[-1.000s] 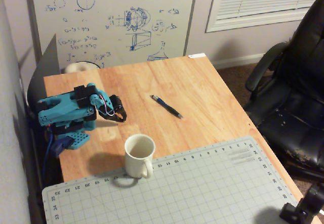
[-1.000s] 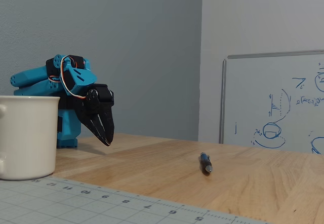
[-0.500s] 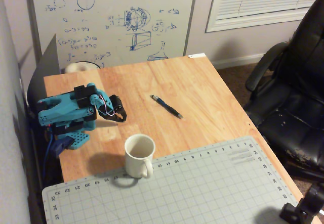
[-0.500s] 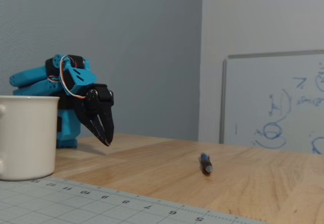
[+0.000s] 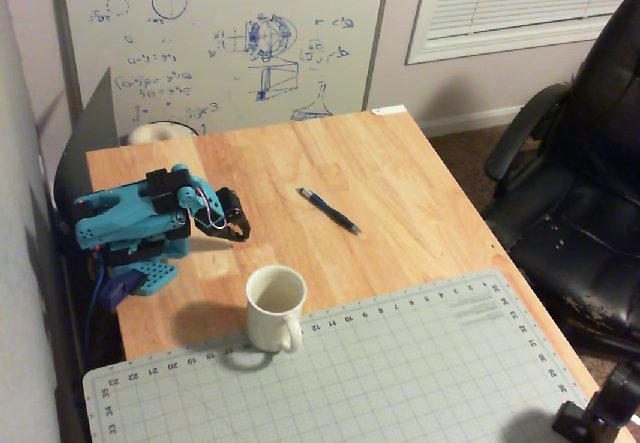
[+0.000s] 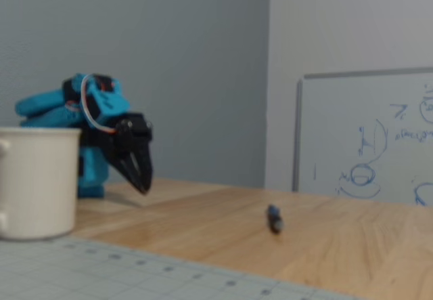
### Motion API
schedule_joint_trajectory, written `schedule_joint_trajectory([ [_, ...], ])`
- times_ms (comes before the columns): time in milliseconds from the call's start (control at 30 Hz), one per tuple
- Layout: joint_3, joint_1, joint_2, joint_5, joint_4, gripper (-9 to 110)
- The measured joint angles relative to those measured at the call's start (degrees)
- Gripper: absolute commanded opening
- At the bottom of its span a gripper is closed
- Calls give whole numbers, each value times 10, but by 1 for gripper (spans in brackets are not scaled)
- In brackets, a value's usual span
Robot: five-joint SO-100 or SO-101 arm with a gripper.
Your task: Touch the pen.
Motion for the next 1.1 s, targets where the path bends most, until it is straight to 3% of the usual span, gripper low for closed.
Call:
schedule_joint_trajectory([
  [1100, -16, 0, -17, 1, 0, 1],
])
